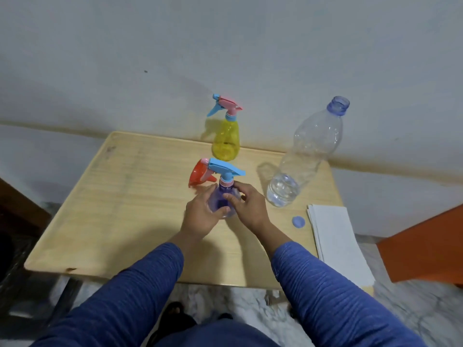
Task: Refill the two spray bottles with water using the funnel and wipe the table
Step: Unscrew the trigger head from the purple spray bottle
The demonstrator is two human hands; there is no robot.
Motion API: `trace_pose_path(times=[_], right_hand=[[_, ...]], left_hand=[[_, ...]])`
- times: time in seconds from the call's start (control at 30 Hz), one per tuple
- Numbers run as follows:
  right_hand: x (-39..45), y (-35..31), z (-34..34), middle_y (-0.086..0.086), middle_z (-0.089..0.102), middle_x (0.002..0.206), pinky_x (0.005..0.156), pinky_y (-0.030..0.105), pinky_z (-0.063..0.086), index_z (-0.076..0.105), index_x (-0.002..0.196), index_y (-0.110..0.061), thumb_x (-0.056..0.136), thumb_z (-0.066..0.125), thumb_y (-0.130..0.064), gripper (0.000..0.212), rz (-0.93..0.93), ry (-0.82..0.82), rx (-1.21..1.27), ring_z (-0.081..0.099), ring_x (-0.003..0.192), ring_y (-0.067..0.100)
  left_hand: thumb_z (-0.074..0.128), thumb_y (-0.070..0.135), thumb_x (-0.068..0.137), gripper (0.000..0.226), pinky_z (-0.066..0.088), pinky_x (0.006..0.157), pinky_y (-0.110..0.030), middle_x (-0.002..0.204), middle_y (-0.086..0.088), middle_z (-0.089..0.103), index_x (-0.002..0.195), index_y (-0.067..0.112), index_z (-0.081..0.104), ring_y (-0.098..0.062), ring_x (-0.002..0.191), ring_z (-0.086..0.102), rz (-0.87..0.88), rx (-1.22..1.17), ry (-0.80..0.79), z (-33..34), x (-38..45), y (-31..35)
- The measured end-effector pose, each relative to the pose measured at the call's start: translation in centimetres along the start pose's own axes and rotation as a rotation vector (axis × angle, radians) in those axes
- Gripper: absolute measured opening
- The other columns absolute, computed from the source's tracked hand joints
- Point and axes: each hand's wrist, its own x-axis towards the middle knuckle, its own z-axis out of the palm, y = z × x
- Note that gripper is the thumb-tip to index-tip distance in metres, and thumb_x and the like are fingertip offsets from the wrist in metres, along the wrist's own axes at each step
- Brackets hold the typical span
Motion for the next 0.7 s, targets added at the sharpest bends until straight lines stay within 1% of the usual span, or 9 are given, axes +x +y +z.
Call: trace_pose_path(times=[0.1, 0.2, 0.23, 0.3, 0.37, 0.43, 0.5, 0.57, 0.7], right_hand=[[-0.6, 1.0, 0.4, 0.004, 0.066, 0.111, 0.092, 0.032, 0.047, 0.065, 0.115, -0.021, 0.082, 0.068, -0.02, 0.033, 0.034, -0.008, 0.023, 0.059, 0.102, 0.018], [-0.8, 1.5, 0.6, 0.003, 0.066, 0.112, 0.088, 0.024, 0.044, 0.066, 0.115, -0.02, 0.082, 0.069, -0.019, 0.033, 0.074, -0.029, 0.058, 0.059, 0.102, 0.015], [-0.7, 1.6, 0.7, 0.003, 0.066, 0.113, 0.087, 0.021, 0.042, 0.065, 0.115, -0.02, 0.082, 0.068, -0.02, 0.033, 0.087, -0.037, 0.059, 0.059, 0.103, 0.015], [-0.6, 1.7, 0.7, 0.002, 0.064, 0.115, 0.089, 0.023, 0.044, 0.064, 0.117, -0.019, 0.083, 0.068, -0.02, 0.035, 0.103, -0.039, 0.057, 0.058, 0.104, 0.014], [-0.4, 1.5, 0.6, -0.001, 0.062, 0.119, 0.093, 0.026, 0.046, 0.058, 0.124, -0.021, 0.081, 0.07, -0.02, 0.044, 0.101, 0.001, 0.069, 0.057, 0.107, 0.012], [-0.7, 0.9, 0.4, -0.006, 0.058, 0.123, 0.094, 0.02, 0.046, 0.048, 0.131, -0.03, 0.078, 0.073, -0.018, 0.06, 0.048, 0.105, 0.154, 0.057, 0.107, 0.007], [-1.1, 0.2, 0.5, -0.006, 0.056, 0.124, 0.093, 0.015, 0.045, 0.04, 0.13, -0.042, 0.076, 0.075, -0.017, 0.068, -0.025, 0.206, 0.242, 0.057, 0.107, 0.006], [-1.5, -0.4, 0.9, -0.005, 0.056, 0.123, 0.092, 0.014, 0.046, 0.039, 0.123, -0.045, 0.075, 0.075, -0.012, 0.069, -0.069, 0.236, 0.288, 0.057, 0.107, 0.007], [-1.5, -0.7, 2.0, -0.006, 0.057, 0.117, 0.09, 0.017, 0.048, 0.048, 0.116, -0.035, 0.075, 0.072, -0.002, 0.058, -0.105, 0.248, 0.31, 0.059, 0.107, 0.017]], left_hand=[[0.08, 0.031, 0.068, 0.072, 0.044, 0.101, -0.032, 0.127, 0.007, 0.059, 0.133, 0.021, 0.05, -0.011, 0.115, 0.056, -0.004, 0.044, -0.001, 0.5, -0.4, -0.7], [0.08, 0.019, 0.07, 0.065, 0.043, 0.093, -0.021, 0.115, 0.013, 0.057, 0.129, 0.019, 0.053, -0.01, 0.106, 0.057, 0.029, 0.065, 0.005, 0.7, -0.6, -0.9], [0.079, 0.017, 0.07, 0.065, 0.042, 0.091, -0.02, 0.113, 0.013, 0.057, 0.129, 0.018, 0.053, -0.01, 0.105, 0.057, 0.033, 0.072, 0.007, 0.8, -0.6, -0.9], [0.079, 0.018, 0.069, 0.065, 0.043, 0.091, -0.021, 0.116, 0.008, 0.06, 0.129, 0.018, 0.053, -0.011, 0.105, 0.058, 0.037, 0.086, 0.01, 0.8, -0.4, -1.0], [0.079, 0.023, 0.069, 0.067, 0.045, 0.093, -0.024, 0.122, 0.004, 0.06, 0.13, 0.018, 0.052, -0.011, 0.106, 0.057, 0.039, 0.1, -0.004, 0.9, -0.2, -1.2], [0.075, 0.033, 0.068, 0.067, 0.047, 0.093, -0.025, 0.121, 0.006, 0.06, 0.13, 0.022, 0.051, -0.01, 0.105, 0.057, 0.045, 0.11, -0.02, 0.9, 0.0, -1.3], [0.067, 0.042, 0.067, 0.065, 0.048, 0.09, -0.025, 0.115, 0.011, 0.059, 0.128, 0.024, 0.052, -0.007, 0.101, 0.056, 0.066, 0.125, -0.027, 0.8, -0.1, -1.1], [0.064, 0.045, 0.068, 0.065, 0.049, 0.086, -0.024, 0.114, 0.009, 0.06, 0.127, 0.021, 0.052, -0.007, 0.098, 0.056, 0.105, 0.154, -0.023, 0.8, -0.1, -1.0], [0.072, 0.033, 0.076, 0.058, 0.05, 0.083, -0.024, 0.118, -0.001, 0.063, 0.128, 0.017, 0.051, -0.015, 0.099, 0.061, 0.146, 0.205, -0.015, 0.9, 0.2, -1.6]])
